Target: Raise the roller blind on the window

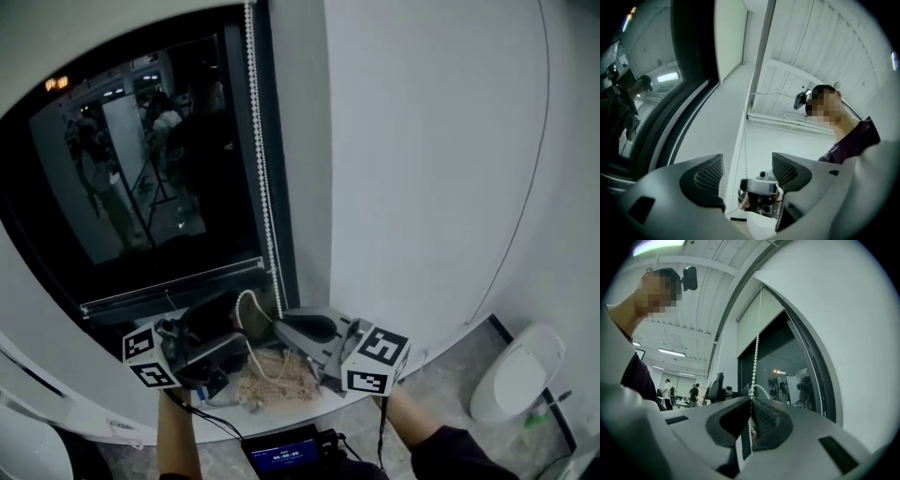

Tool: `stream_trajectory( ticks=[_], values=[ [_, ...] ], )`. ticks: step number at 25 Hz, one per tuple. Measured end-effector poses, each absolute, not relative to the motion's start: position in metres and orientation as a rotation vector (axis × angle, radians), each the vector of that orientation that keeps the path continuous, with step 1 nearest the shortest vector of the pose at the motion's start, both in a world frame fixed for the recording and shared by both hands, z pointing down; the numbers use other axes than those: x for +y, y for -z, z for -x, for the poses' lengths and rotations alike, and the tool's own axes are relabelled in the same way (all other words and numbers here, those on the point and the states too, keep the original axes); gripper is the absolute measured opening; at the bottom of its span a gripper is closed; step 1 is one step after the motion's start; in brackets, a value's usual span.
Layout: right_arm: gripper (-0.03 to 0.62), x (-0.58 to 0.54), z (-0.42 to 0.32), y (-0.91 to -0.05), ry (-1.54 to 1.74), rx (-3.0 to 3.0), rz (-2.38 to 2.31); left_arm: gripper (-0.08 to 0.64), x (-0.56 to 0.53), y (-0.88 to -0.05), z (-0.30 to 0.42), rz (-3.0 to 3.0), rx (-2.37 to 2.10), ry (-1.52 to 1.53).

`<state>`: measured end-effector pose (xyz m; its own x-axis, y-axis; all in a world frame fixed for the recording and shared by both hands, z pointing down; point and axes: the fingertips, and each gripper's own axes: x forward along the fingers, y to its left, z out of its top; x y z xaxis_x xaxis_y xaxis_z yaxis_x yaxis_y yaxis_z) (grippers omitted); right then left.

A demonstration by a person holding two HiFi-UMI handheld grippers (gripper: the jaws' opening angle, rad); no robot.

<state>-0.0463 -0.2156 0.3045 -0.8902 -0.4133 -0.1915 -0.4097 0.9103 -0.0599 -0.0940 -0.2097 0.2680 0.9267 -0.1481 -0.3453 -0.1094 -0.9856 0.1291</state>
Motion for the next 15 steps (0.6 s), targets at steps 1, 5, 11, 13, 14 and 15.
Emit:
stream_trajectory(
  ticks=[1, 5, 11, 13, 14, 15],
  values=[
    [0.017, -0.212, 0.047, -0.306, 0.020, 2.881, 0.619, 0.288, -0.217, -0.262, 0.090, -2.989, -0.237, 0.542],
    [0.015, -0.200, 0.048, -0.324, 0.045, 2.921, 0.596, 0.288, -0.237, -0.237, 0.072, -3.050, -0.335, 0.525],
    [0.016, -0.189, 0.053, -0.377, 0.171, 2.982, 0.583, 0.287, -0.226, -0.189, 0.042, -2.989, -0.157, 0.658],
    [0.015, -0.188, 0.052, -0.397, 0.215, 3.000, 0.592, 0.236, -0.228, -0.173, 0.040, -2.961, -0.165, 0.704],
    [0.016, -0.187, 0.051, -0.407, 0.232, 3.011, 0.596, 0.177, -0.231, -0.168, 0.040, -2.960, -0.195, 0.711],
    [0.015, -0.186, 0.050, -0.416, 0.250, 3.023, 0.598, 0.105, -0.233, -0.164, 0.039, -2.965, -0.231, 0.707]
  ],
)
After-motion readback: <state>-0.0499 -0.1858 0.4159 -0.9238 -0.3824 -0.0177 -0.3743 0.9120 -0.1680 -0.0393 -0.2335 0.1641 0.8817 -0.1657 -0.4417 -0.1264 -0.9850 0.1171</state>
